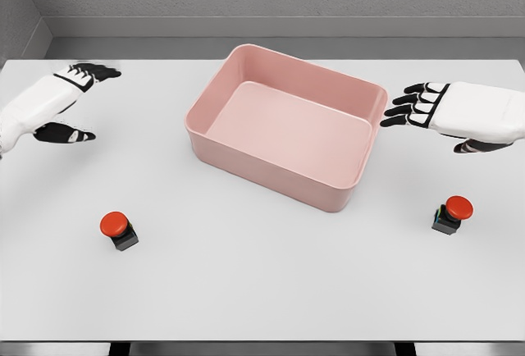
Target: Put the industrial switch in the basket with both arms
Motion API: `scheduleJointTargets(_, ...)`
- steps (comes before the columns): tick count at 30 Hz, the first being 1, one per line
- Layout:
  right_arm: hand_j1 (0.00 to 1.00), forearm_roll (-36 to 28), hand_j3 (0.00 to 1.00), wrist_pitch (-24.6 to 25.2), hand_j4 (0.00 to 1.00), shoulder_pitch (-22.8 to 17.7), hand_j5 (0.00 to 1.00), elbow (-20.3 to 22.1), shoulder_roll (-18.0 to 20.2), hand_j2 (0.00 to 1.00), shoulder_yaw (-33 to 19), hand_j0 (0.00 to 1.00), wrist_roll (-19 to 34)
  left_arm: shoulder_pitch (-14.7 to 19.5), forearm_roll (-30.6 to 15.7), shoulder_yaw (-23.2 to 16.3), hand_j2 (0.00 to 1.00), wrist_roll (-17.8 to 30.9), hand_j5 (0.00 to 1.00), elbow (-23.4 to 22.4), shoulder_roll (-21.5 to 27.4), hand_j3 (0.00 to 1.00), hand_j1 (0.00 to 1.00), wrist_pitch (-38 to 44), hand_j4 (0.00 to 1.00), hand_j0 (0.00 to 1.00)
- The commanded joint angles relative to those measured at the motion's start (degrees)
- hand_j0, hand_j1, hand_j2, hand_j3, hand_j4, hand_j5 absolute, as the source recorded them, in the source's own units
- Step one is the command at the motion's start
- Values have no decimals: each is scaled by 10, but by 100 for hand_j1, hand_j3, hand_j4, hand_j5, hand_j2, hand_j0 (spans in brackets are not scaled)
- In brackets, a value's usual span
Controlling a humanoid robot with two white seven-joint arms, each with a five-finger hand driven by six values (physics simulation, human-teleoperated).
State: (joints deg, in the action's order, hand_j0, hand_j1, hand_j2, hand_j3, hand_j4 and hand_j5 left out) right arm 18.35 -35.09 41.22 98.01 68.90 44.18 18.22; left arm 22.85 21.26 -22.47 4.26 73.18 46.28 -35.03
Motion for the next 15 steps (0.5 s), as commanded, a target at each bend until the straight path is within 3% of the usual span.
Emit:
scheduleJointTargets(1,100,-3,100,1,100,0,100,0,1,100,-1,100,0,0,-3,0,100,2,100,0,2,100,100,0,100,100)
scheduleJointTargets(7,100,-4,100,1,100,-1,100,0,9,100,5,100,0,0,-3,1,100,2,100,10,4,100,100,0,100,100)
scheduleJointTargets(10,100,-4,100,1,100,-18,100,-9,41,100,5,100,-1,-4,-3,0,100,2,100,14,6,100,100,0,100,100)
scheduleJointTargets(15,100,-2,100,1,100,-22,100,-38,57,100,37,100,-1,-28,-4,7,100,2,100,60,28,100,100,0,100,100)
